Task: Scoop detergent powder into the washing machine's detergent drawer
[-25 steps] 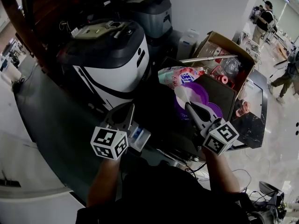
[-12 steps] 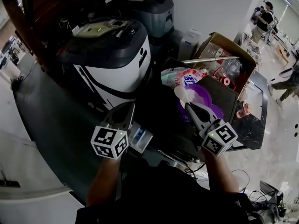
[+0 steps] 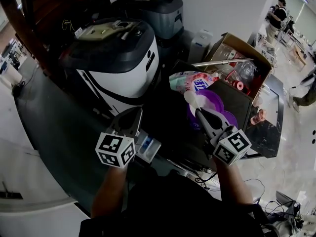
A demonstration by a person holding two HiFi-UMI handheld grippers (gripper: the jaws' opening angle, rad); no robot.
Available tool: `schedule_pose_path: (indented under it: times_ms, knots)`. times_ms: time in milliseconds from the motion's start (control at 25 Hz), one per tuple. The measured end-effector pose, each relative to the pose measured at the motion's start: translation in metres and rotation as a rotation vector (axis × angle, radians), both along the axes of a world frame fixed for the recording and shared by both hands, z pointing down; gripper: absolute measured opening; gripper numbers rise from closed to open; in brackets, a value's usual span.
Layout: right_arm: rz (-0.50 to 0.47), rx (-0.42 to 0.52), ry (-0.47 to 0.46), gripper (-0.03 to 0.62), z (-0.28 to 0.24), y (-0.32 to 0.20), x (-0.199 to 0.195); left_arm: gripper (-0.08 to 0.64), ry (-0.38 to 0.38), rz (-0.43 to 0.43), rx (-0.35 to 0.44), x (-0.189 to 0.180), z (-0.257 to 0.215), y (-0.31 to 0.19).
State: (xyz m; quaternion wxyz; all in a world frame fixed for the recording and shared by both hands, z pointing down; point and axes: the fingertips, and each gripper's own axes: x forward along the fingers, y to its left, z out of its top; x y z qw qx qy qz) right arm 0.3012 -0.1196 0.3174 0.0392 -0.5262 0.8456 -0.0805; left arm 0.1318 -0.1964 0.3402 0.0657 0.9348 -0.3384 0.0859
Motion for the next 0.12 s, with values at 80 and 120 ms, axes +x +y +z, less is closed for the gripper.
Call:
schedule_pose_path:
  times_ms: [80,120]
  knots:
    - [0.002,0.003,0.002,0.018,-0.0012,-0.0021,0.0028,0.006,-0.005,0.001,-0.001,0.0021,0.0010,-0.0023]
    - [0.003,0.004,0.004,0.018,-0.0018,-0.0031,0.0042,0.006,-0.007,0.001,-0.002,0.0031,0.0014,-0.0035]
